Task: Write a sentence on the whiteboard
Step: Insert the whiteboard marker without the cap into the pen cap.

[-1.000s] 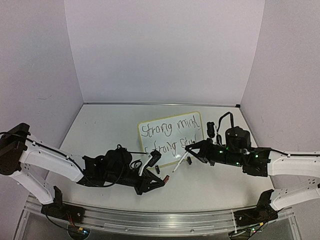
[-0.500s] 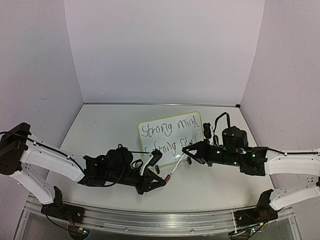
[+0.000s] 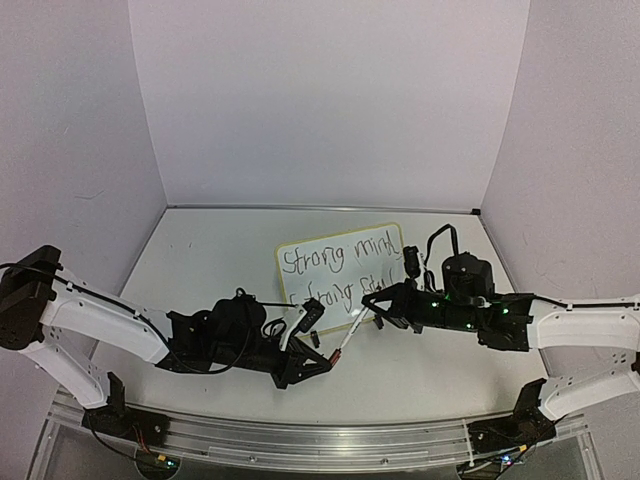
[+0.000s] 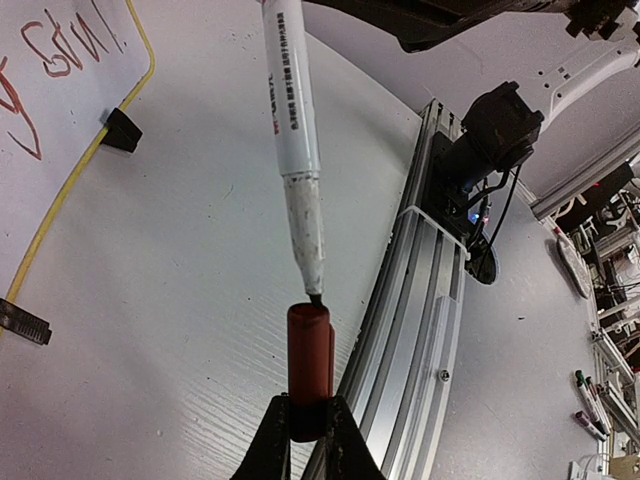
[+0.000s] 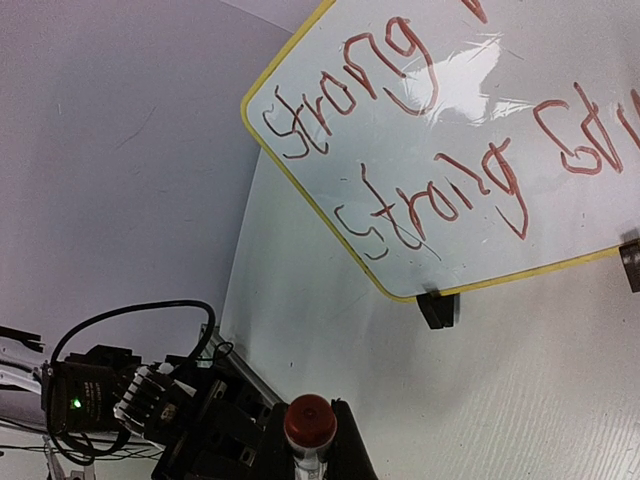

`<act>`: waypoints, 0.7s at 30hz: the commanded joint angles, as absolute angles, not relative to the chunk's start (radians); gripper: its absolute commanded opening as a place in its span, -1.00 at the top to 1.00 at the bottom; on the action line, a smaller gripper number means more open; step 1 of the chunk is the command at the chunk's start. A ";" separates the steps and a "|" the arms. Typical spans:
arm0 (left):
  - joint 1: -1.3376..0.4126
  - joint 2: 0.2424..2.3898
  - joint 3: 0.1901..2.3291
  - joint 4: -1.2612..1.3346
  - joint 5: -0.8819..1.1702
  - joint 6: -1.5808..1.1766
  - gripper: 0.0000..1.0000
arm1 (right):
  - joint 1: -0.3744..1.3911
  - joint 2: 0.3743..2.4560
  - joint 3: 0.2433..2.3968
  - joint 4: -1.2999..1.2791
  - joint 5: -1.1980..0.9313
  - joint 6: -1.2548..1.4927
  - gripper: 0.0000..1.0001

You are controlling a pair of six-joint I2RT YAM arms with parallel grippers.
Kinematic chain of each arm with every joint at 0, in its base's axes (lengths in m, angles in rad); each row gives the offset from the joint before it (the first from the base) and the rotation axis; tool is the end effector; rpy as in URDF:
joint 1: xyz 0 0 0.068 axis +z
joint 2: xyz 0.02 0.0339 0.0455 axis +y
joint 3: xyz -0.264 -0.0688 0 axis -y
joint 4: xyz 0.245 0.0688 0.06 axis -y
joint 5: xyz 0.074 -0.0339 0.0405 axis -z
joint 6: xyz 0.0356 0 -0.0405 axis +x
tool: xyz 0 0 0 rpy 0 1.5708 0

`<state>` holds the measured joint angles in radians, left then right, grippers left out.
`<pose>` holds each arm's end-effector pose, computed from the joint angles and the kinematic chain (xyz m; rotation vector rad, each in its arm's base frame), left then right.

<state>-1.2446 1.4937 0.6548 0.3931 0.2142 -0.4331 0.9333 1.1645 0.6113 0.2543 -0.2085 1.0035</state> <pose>0.0909 -0.2925 0.1876 1.0269 2.0045 -1.2153 0.1486 0.2130 0.2463 -0.0910 2.1655 1.4427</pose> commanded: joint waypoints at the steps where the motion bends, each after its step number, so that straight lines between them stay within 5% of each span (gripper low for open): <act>1: -1.248 1.491 0.698 0.414 0.207 -0.446 1.00 | 0.945 1.172 0.649 0.298 -0.216 1.005 1.00; 21: -1.249 1.486 0.704 0.420 0.185 -0.463 1.00 | 0.965 1.201 0.665 0.299 -0.246 0.972 1.00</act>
<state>-1.2449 1.4937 0.6548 0.3935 0.2069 -0.4466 0.9495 1.1879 0.6153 0.2611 -0.2241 0.9969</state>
